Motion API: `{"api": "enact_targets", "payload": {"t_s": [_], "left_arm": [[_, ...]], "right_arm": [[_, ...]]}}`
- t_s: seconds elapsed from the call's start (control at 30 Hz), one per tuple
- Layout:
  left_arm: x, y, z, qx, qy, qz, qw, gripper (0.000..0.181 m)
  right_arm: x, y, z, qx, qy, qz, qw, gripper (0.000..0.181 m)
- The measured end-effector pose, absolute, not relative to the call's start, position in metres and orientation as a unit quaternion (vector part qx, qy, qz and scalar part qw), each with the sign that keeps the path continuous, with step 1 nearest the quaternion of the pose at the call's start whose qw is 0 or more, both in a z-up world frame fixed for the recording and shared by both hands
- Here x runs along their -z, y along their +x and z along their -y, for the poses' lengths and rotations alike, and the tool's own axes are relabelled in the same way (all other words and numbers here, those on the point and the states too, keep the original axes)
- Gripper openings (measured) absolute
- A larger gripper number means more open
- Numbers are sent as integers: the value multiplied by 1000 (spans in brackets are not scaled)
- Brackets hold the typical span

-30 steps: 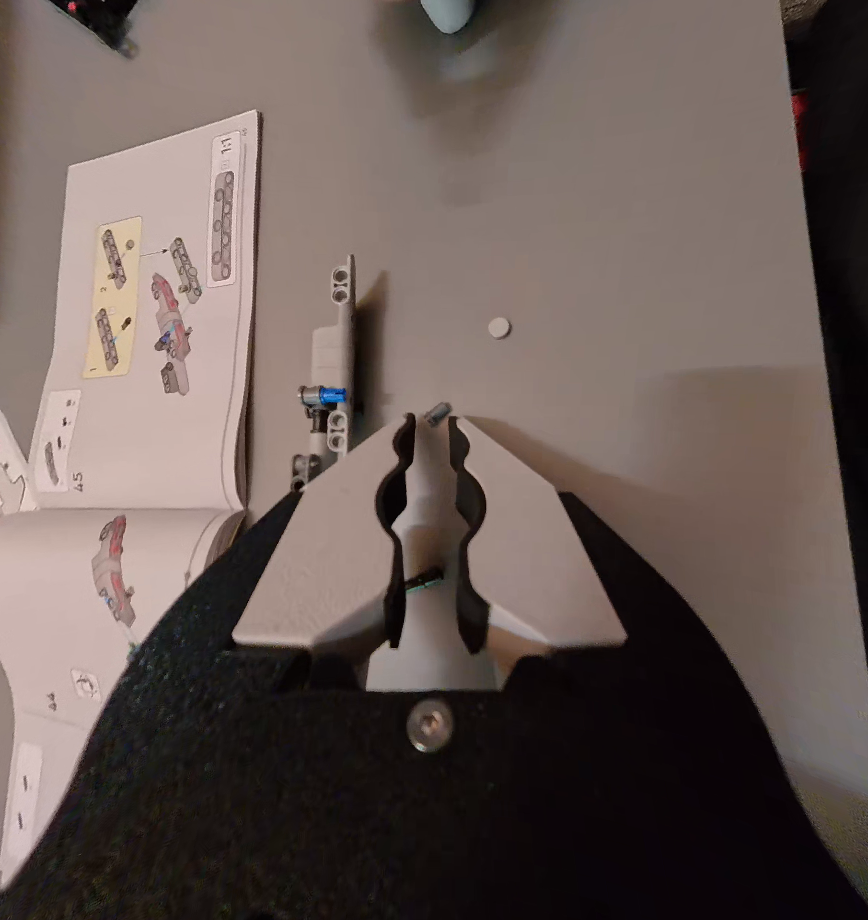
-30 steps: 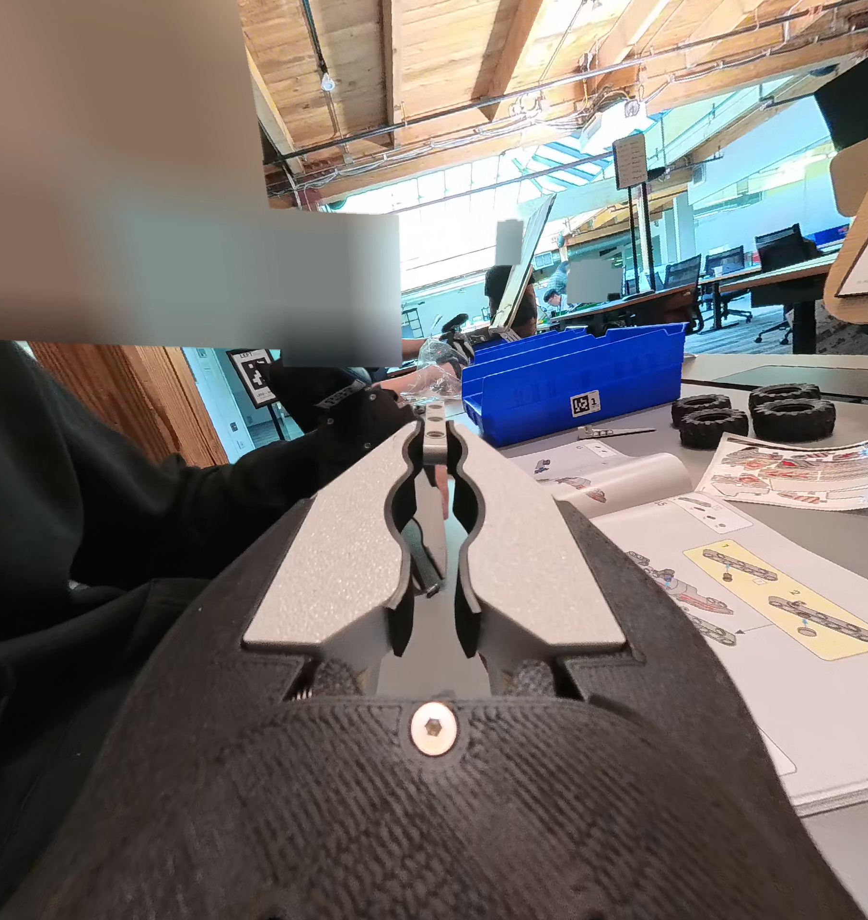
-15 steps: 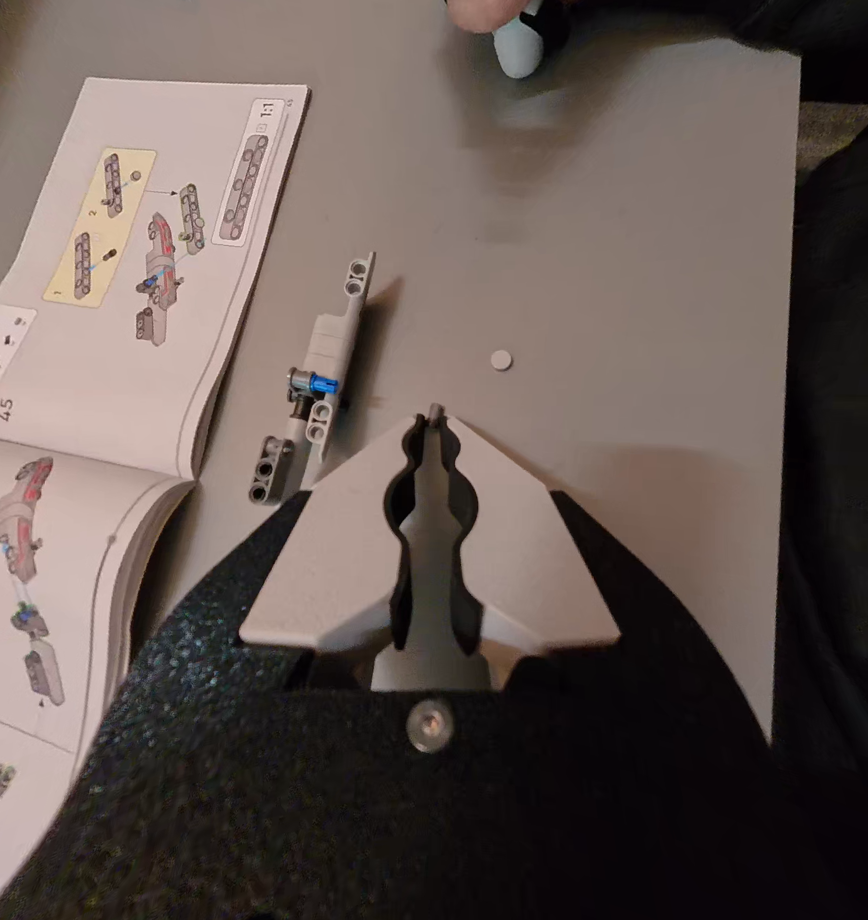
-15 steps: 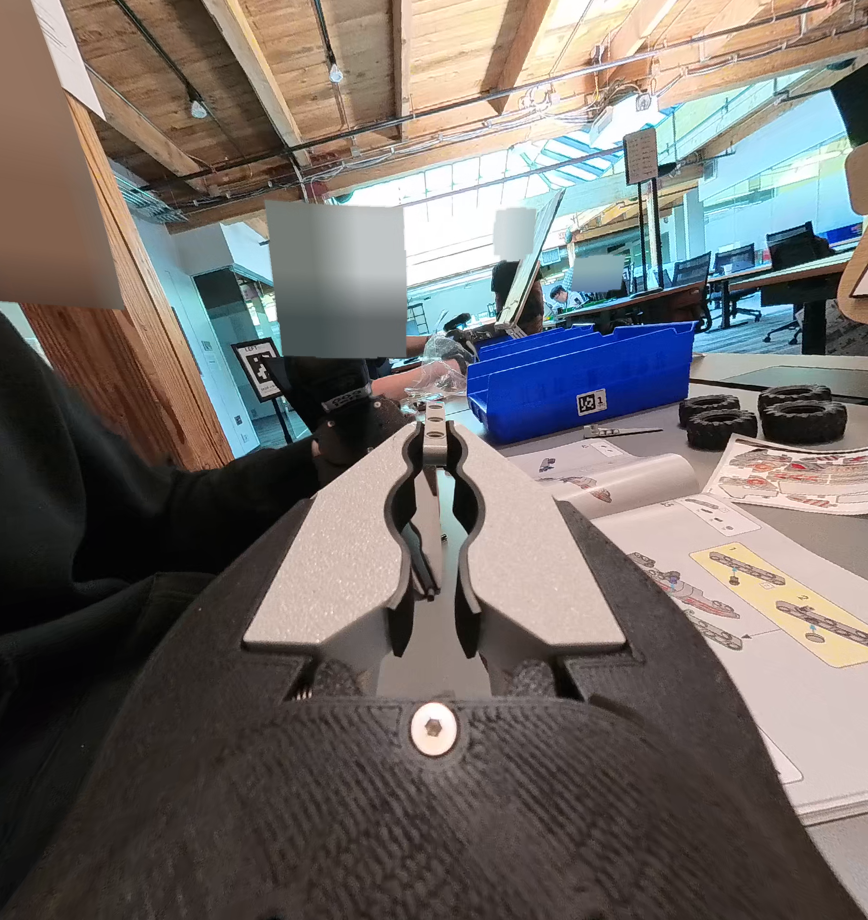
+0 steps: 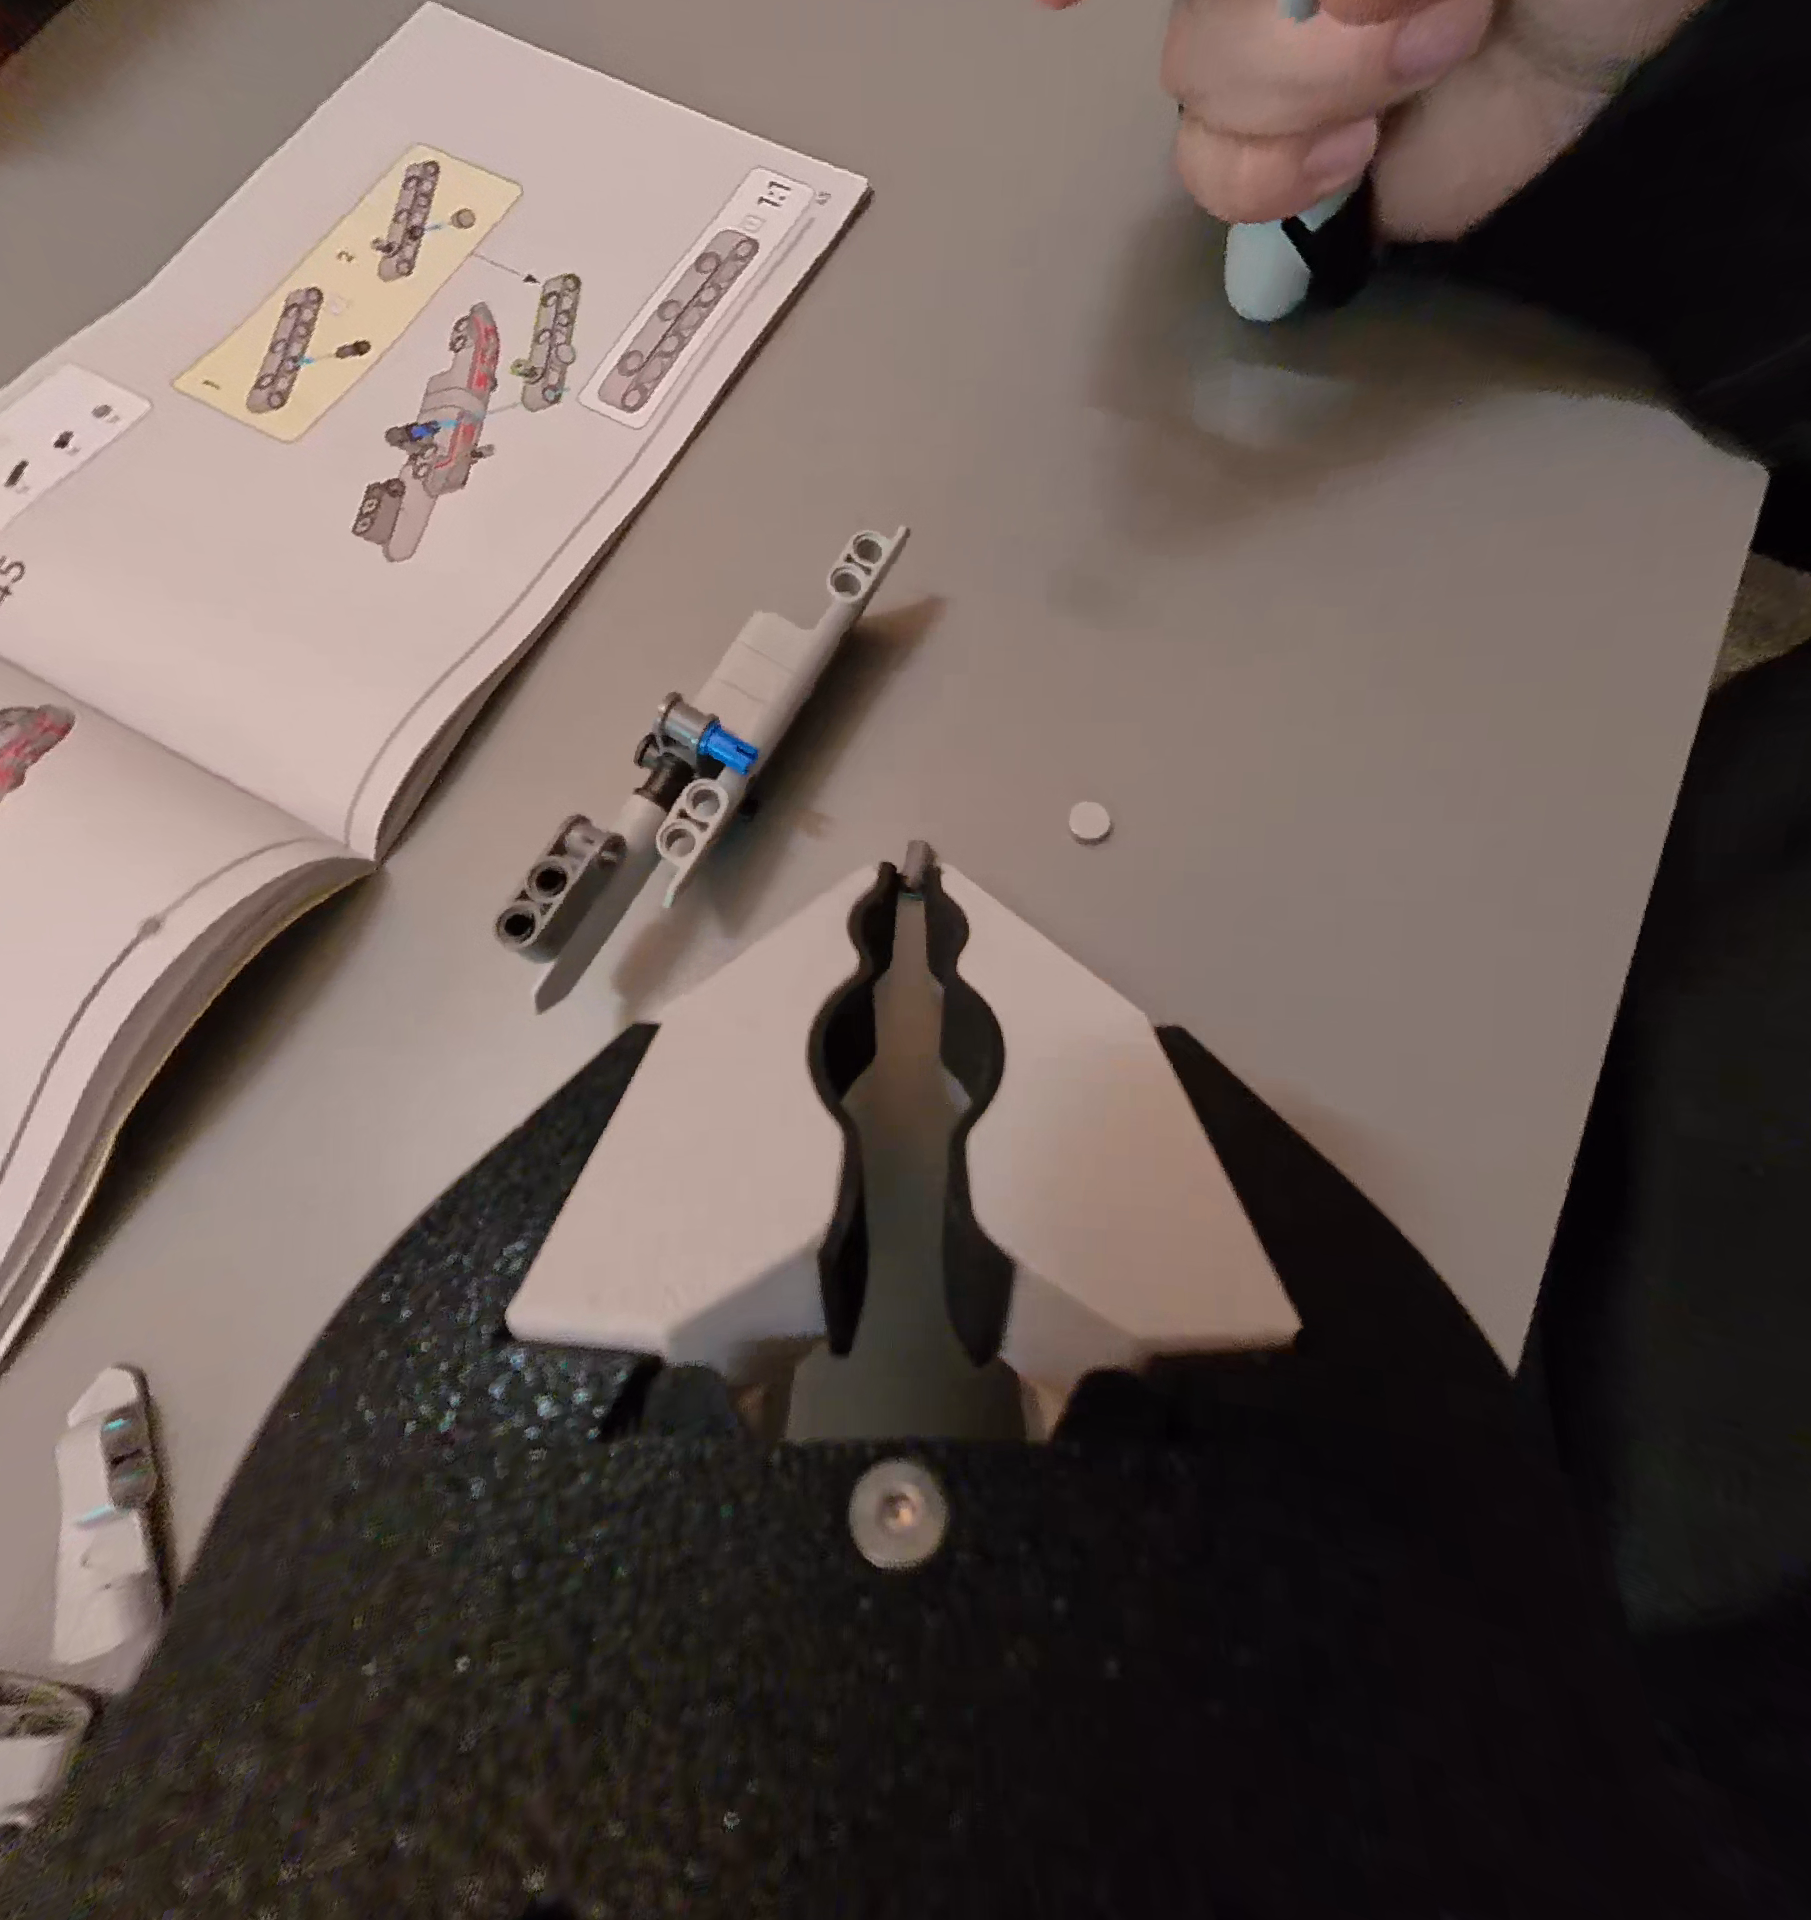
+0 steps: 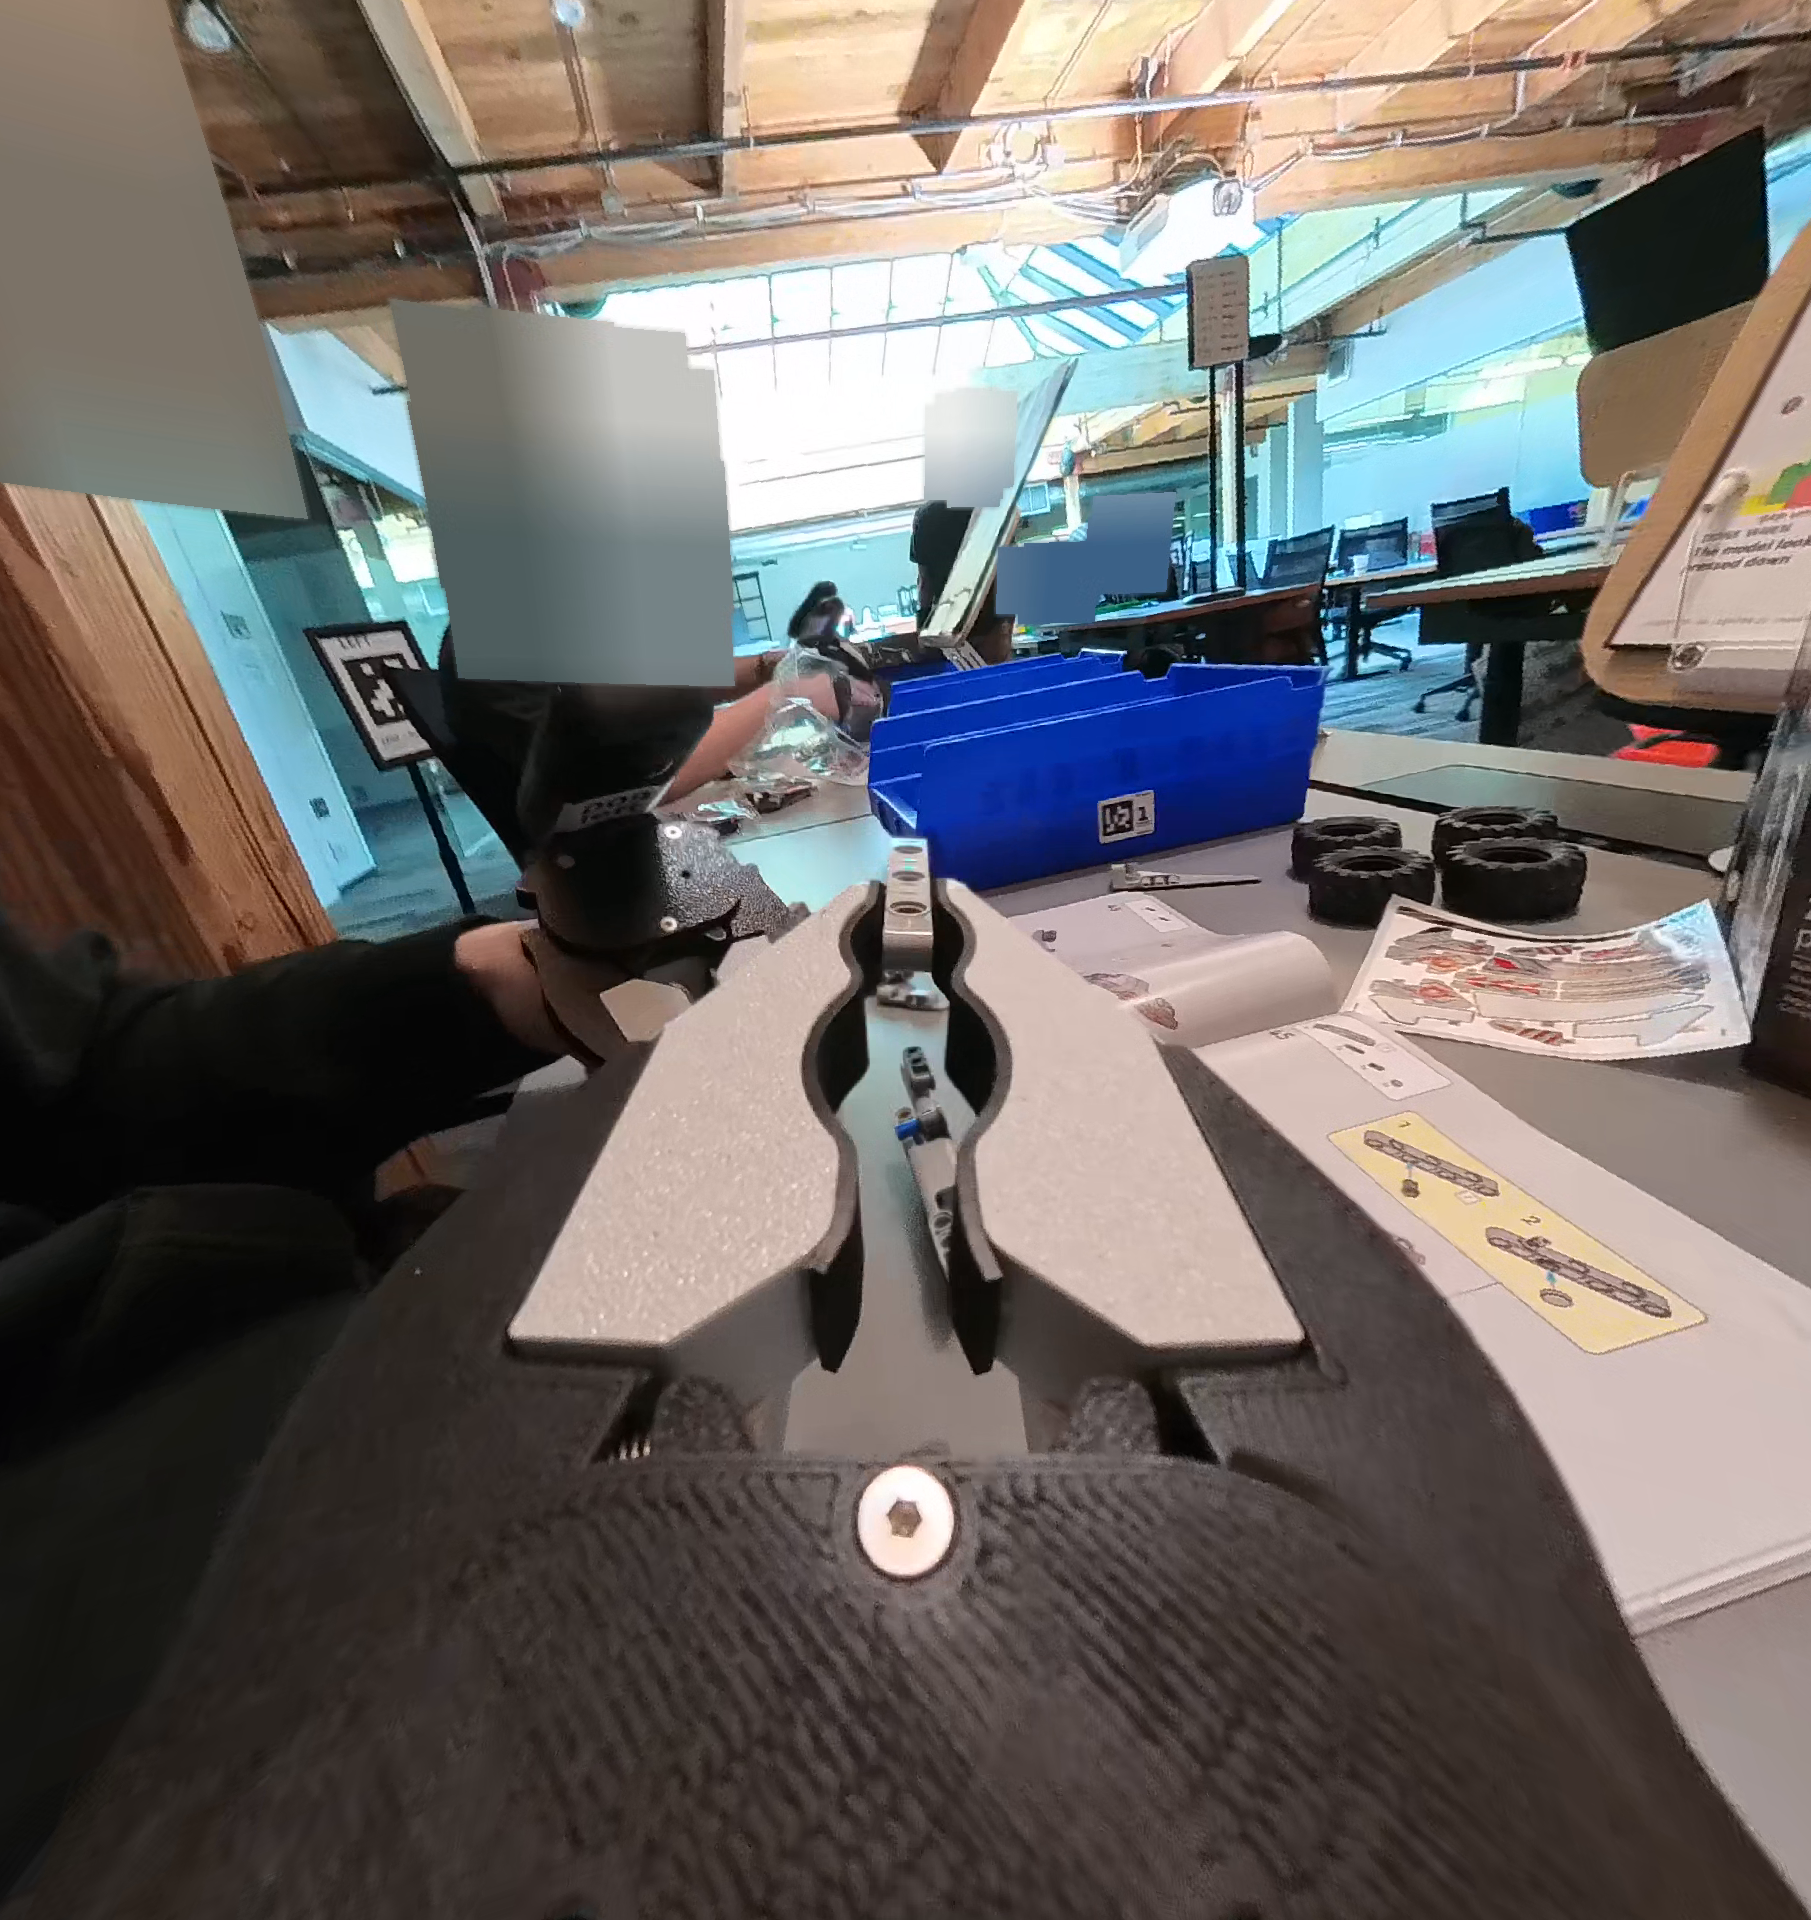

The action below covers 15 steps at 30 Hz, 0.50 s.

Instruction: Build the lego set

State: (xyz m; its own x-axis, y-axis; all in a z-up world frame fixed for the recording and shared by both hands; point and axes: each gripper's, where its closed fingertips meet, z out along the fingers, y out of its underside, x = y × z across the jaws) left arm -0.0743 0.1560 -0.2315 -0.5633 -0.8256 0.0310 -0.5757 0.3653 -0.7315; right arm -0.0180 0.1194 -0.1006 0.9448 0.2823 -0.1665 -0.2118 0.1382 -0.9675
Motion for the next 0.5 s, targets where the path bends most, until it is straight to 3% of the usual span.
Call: {"api": "enact_targets", "payload": {"t_s": [0.5], "left_arm": [[231,-74,-156,365,-439,-803,169,3]], "right_arm": [[103,-18,-123,-150,-645,31,749,6]]}}
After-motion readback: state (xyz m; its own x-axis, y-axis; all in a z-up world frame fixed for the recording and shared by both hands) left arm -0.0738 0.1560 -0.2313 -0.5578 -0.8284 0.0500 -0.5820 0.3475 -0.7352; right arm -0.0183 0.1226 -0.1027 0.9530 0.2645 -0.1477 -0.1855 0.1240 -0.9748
